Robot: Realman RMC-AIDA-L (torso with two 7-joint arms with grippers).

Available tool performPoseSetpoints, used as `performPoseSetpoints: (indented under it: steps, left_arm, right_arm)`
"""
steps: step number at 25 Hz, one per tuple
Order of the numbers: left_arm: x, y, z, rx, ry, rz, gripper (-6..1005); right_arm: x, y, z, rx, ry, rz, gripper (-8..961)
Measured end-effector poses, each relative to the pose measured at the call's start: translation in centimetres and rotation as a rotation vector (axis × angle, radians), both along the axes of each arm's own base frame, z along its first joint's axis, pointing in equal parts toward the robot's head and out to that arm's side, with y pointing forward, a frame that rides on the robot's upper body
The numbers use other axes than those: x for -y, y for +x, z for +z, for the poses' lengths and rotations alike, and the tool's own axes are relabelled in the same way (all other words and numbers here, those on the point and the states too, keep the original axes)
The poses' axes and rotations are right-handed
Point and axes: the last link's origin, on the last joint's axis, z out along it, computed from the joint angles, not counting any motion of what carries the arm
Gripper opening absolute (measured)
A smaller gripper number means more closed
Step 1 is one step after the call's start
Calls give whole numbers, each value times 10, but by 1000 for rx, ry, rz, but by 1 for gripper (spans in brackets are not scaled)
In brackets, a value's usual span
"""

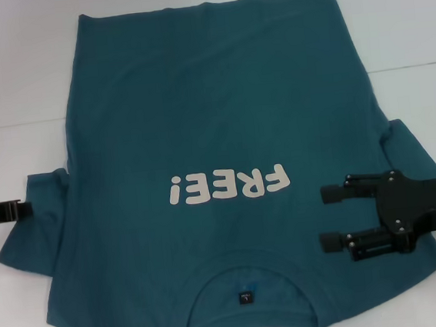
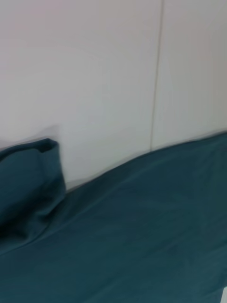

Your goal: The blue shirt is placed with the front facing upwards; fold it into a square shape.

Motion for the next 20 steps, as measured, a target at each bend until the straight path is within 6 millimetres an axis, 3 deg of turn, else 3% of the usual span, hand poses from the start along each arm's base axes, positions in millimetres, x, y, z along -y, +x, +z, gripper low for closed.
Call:
performPoseSetpoints:
  steps: [20]
  left_arm:
    - [-18, 28, 21, -79, -57, -55, 48]
  right_arm:
    - [-3, -2, 3, -4, 8, -2, 902]
